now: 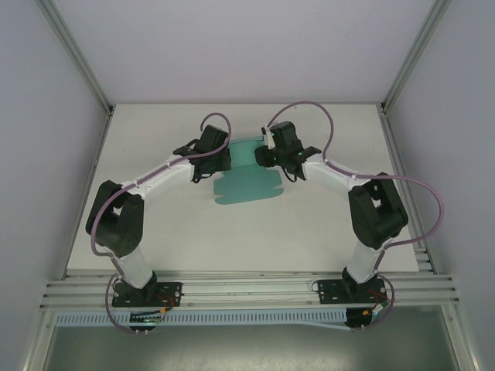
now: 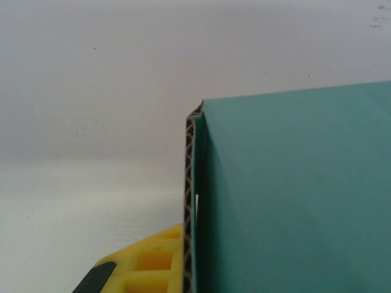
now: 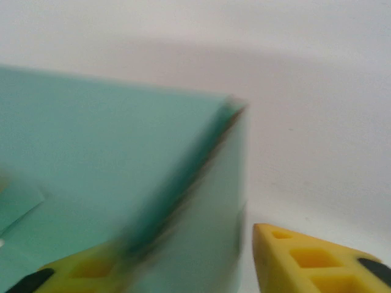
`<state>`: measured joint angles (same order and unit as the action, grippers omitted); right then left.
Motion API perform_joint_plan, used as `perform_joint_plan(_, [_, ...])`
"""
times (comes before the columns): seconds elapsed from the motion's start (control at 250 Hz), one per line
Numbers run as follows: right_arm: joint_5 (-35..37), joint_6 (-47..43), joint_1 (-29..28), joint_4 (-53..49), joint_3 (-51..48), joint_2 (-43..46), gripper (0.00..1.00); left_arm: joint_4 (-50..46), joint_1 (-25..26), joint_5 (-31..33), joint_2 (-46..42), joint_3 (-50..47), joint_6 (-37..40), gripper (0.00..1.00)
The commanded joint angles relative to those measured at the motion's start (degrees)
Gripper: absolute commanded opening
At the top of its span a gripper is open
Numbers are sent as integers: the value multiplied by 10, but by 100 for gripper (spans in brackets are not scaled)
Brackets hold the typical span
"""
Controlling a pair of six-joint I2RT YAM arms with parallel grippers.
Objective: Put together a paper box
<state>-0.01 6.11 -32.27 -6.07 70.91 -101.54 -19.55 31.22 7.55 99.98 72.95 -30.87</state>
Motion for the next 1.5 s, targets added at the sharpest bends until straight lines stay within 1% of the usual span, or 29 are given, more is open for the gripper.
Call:
perform_joint_plan(0.0, [66,30,3,0,17,-12,36,6,2,-13,-14,4,1,0])
perform_joint_plan(0.084, [67,31,4,-8,29,-22,35,7,2,-14,-13,4,0,0])
perform_joint_plan(0.1, [67,29,-6,-8,30,-23,34,7,2,-15,-13,4,0,0])
perform_joint_plan(0.196, [91,22,-16,-10,35,-27,24,6,2,-13,-13,5,0,0])
perform_joint_plan(0.248, [109,22,-21,-15,37,-26,14,3,3,-6,-14,5,0,0])
perform_joint_plan(0.344, [144,29,-26,-44,53,-30,6,2,4,4,-15,6,-4,0])
perform_joint_plan(0.412, [180,32,-32,-64,60,-35,5,1,4,7,-15,5,-4,0])
perform_joint_plan(0.516, [251,54,-38,-111,70,-45,0,-3,4,14,-17,5,-6,0])
perform_joint_plan(0.723, [393,60,-50,-185,85,-58,0,-14,4,33,-17,9,-11,0])
perform_joint_plan(0.787, [444,36,-59,-204,98,-73,0,-17,4,35,-17,13,-12,0])
perform_joint_plan(0.831, [451,5,-63,-202,100,-81,0,-20,4,39,-17,15,-11,0])
perform_joint_plan(0.871, [440,-20,-62,-195,96,-85,0,-24,4,46,-17,17,-10,0])
perform_joint_plan(0.931, [406,-91,-65,-167,77,-85,0,-31,4,54,-17,22,-7,0])
perform_joint_plan(1.015, [397,-185,-68,-149,61,-88,0,-34,4,57,-17,22,-2,0])
perform_joint_plan(1.087, [411,-243,-69,-142,50,-90,0,-36,4,59,-17,25,-2,0])
perform_joint_plan(1.215, [445,-268,-69,-138,49,-96,0,-38,4,60,-17,29,-7,0])
perform_joint_plan(1.255, [462,-249,-68,-131,52,-100,0,-42,4,62,-17,31,-10,0])
perform_joint_plan(1.291, [472,-205,-65,-145,67,-104,0,-42,4,60,-17,31,-12,0])
perform_joint_plan(1.343, [453,-100,-57,-186,96,-104,0,-41,4,59,-17,29,-17,0])
perform_joint_plan(1.415, [418,56,-45,-199,103,-86,0,-38,4,55,-17,26,-22,0])
perform_joint_plan(1.459, [406,146,-40,-191,97,-72,0,-39,4,53,-17,25,-24,0])
perform_joint_plan(1.495, [393,193,-37,-169,86,-61,0,-37,4,50,-17,25,-25,0])
